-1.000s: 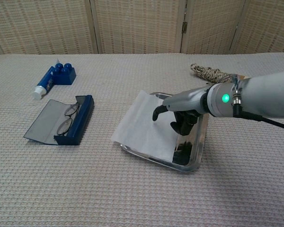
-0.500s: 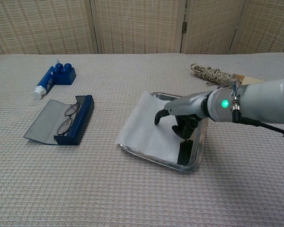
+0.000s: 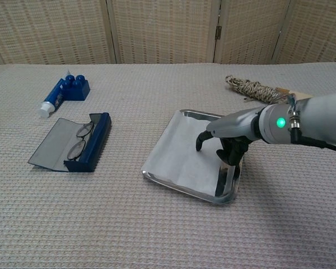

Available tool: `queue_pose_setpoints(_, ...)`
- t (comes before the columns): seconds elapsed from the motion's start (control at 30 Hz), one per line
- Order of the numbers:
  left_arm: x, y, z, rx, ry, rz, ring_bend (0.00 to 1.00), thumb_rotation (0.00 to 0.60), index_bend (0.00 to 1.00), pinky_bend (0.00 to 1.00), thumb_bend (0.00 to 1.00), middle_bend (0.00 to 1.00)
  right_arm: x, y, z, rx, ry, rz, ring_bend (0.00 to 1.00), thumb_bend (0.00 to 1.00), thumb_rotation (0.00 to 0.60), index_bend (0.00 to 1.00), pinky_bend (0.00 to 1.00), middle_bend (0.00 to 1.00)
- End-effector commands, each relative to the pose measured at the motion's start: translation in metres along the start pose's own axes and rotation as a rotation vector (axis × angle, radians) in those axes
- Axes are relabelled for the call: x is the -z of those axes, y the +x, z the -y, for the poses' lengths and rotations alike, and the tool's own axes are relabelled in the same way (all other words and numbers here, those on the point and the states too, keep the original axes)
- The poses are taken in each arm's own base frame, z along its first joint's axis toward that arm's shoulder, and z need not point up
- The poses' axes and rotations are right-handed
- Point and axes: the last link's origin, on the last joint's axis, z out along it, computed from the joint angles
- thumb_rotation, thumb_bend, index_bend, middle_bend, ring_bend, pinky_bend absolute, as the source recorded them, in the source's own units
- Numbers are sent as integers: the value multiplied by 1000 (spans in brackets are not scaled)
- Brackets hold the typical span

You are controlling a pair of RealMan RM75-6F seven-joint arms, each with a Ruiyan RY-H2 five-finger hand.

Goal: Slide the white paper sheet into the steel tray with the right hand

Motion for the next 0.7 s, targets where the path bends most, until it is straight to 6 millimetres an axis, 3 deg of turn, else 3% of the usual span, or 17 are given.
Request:
queue_pose_setpoints(0.03,0,1,0,2,-3,-2,0,600,0,0,440,0,2,-2,-1,9,-7,8,1000,860,600,216,1000,1000)
queue_pose_setpoints(0.47,1,0,-1,-6,-6,-1,0,600,0,0,440,0,9,1,-8,2,-12,-12,1000,859,600,228,1000,1000)
queue_pose_setpoints(0.7,1,0,-1,-4,-6,-1,0,600,0,0,440,0,16,12,-7,-63,50,-104,1000,859,600,228,1000,1000)
